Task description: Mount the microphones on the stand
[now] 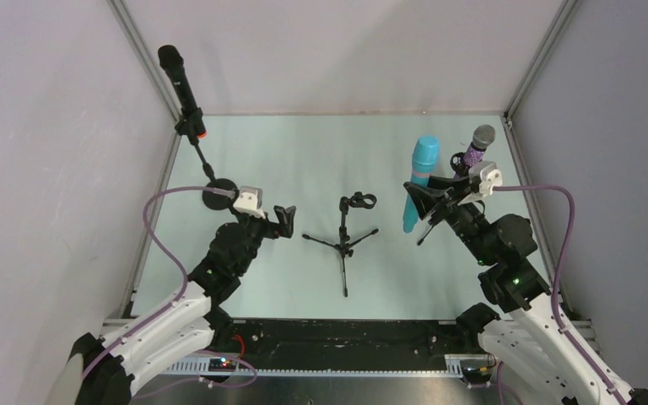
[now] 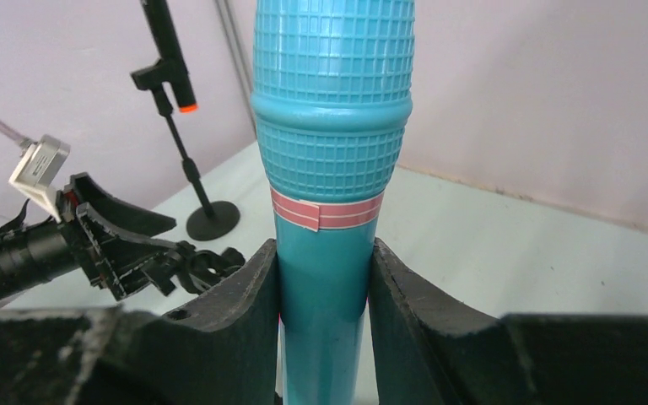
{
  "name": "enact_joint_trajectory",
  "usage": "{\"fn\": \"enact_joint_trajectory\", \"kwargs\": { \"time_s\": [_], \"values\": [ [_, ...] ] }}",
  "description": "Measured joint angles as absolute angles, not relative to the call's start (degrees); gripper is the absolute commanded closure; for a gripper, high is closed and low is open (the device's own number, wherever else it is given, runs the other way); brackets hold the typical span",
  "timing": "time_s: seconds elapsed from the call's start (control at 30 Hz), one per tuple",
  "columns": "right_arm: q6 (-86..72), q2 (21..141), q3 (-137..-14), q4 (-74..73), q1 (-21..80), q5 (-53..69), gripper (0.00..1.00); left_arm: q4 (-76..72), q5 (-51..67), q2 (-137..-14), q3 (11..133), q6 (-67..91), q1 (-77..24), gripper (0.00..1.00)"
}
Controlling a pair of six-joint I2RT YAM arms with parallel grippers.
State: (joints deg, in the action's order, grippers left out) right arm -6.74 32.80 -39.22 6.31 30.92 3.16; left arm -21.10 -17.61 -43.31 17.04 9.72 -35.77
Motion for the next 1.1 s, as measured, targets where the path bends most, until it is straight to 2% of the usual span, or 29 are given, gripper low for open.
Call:
{"fn": "enact_joint_trajectory", "kwargs": {
  "time_s": [0.4, 0.77, 1.1],
  "values": [
    [-10.3, 33.0, -39.2, 13.3, 30.9, 8.6, 1.0, -4.7, -12.7, -42.1, 36.9, 15.7, -35.8, 0.0],
    [-12.9, 34.3, -39.2, 19.8, 30.9, 10.1, 1.0, 3.9, -5.2, -37.8, 42.6, 16.6, -35.8, 0.0],
    [-13.8, 40.2, -39.2, 30.5, 30.9, 16.4, 1.0, 5.7, 15.0, -42.7, 51.1, 5.1, -35.9, 0.0]
  ]
}}
